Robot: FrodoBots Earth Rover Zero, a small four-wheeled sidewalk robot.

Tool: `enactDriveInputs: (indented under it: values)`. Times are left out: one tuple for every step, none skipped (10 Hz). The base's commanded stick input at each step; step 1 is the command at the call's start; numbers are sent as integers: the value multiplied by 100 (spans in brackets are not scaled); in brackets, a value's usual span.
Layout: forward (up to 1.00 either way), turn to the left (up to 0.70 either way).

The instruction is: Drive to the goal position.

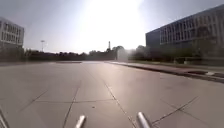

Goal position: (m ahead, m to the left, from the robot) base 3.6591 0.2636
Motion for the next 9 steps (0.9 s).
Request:
enactDriveInputs:
  values:
    - [70,0]
    - [70,0]
    - [70,0]
    - [70,0]
    - [70,0]
    - [70,0]
    - [70,0]
    - [70,0]
    - [70,0]
